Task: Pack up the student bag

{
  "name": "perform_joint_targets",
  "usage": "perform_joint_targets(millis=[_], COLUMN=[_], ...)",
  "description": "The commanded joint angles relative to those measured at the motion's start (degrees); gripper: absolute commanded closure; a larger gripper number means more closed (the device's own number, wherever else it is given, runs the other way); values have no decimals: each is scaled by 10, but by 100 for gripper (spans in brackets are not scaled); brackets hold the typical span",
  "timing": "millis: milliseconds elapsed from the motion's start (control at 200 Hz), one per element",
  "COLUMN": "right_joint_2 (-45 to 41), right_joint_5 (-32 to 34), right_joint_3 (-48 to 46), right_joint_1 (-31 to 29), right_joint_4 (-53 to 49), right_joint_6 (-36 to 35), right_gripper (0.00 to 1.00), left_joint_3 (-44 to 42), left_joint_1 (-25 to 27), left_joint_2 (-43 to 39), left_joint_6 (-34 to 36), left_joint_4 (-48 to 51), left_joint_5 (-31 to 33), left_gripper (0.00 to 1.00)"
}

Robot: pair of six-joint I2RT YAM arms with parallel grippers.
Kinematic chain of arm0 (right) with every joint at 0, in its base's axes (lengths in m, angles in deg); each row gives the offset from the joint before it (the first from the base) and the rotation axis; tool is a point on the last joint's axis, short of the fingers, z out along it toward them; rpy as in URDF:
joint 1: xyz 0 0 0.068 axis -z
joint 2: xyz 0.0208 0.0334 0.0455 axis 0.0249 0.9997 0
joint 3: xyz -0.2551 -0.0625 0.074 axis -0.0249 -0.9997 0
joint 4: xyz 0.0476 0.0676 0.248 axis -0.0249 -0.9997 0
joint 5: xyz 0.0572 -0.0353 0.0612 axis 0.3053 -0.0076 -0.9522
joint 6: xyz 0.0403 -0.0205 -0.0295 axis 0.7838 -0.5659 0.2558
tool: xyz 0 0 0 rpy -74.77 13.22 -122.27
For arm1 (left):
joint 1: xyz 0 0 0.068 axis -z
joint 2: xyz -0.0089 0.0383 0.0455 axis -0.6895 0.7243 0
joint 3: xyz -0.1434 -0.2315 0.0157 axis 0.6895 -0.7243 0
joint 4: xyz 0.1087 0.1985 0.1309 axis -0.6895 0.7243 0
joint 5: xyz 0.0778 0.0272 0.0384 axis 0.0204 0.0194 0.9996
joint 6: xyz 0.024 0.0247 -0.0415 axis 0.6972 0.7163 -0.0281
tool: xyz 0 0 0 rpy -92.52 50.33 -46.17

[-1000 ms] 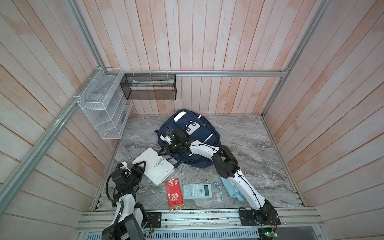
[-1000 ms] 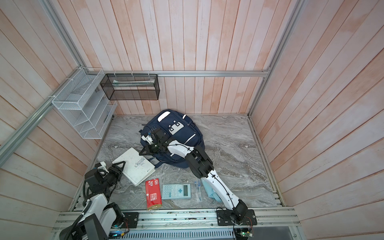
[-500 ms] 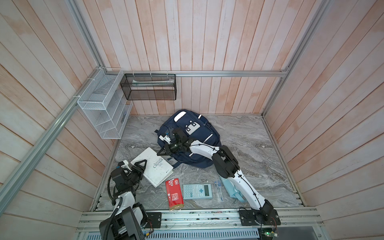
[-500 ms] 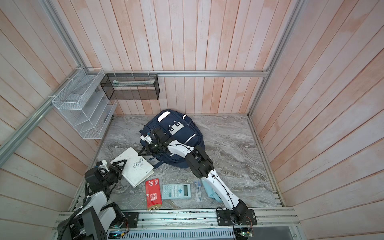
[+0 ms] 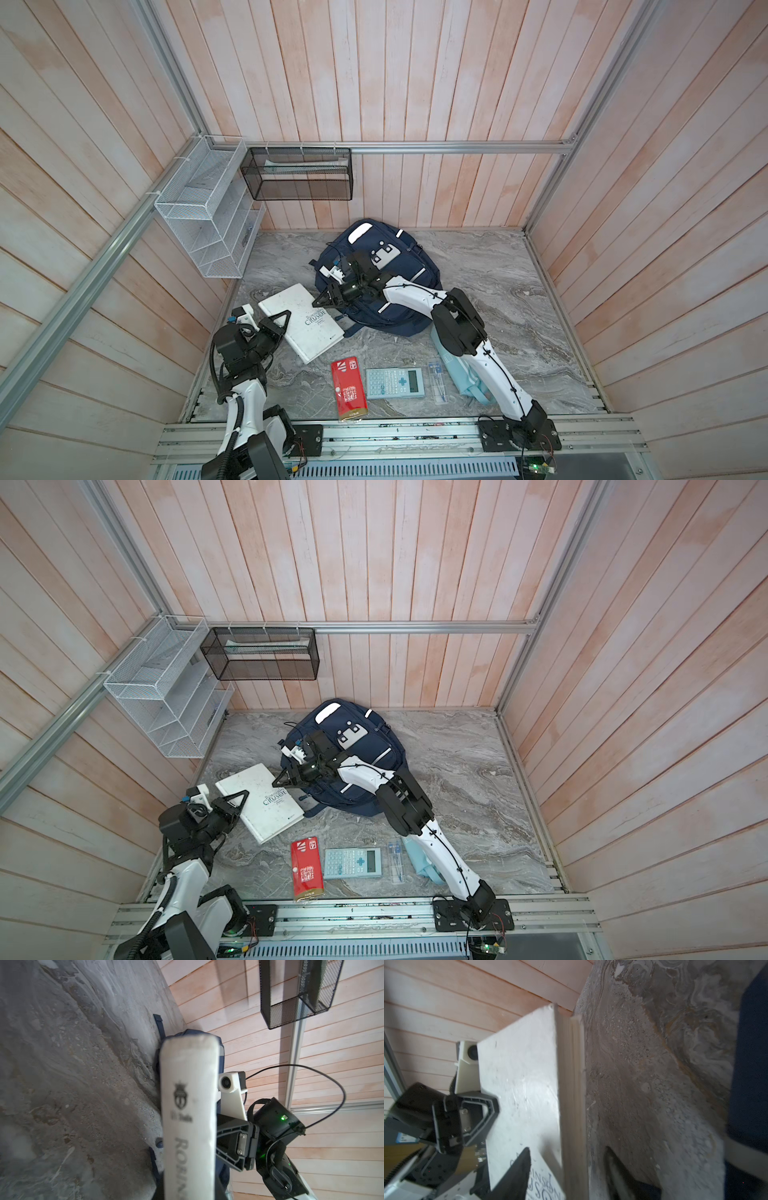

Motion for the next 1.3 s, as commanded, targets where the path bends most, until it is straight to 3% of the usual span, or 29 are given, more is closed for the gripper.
perform_joint_targets(millis=[0,70,150,270,360,520,660,705,755,870,935,1025,1295], right_joint_2=[-85,-119,-150,-180,-217,-269,-296,-316,-343,-432,-494,-579,-738], right_joint_5=[21,13,-20,-89,-97,-95,-95,-86,-72,-18,18,75,127], right_joint_3=[-71,-106,-140,-200,-259,-336,-384,-412,-446,-534,-583,-647,-739], right_joint_1=[31,42,45,43,49,57,61,69,82,131,168,229,429], right_joint_4=[-2,5,23,147,212,257,287,297,305,299,280,238,89], right_joint_6=[-43,-52,-69,-16,10,23,31,34,37,40,35,37,-17], right_gripper=[20,8,8,12,28,36,75,89,100,100,100,100,100], left_joint_3=[43,51,69,89,104,109,117,122,127,147,170,220,451], left_joint_1=[3,9,41,117,146,209,254,258,262,278,298,347,541], left_joint_2=[-36,-44,-42,-29,-23,21,62,74,87,111,131,171,387], left_joint_6=[-54,-105,-128,-141,-145,-137,-118,-110,-100,-40,7,90,328], left_joint_4=[-69,-116,-133,-170,-179,-215,-233,-230,-224,-161,-112,-23,197], left_joint_5=[-67,-88,-93,-71,-55,-33,-9,-7,-7,24,54,132,380], left_gripper=[100,100,100,100,100,100,100,94,76,23,8,3,8])
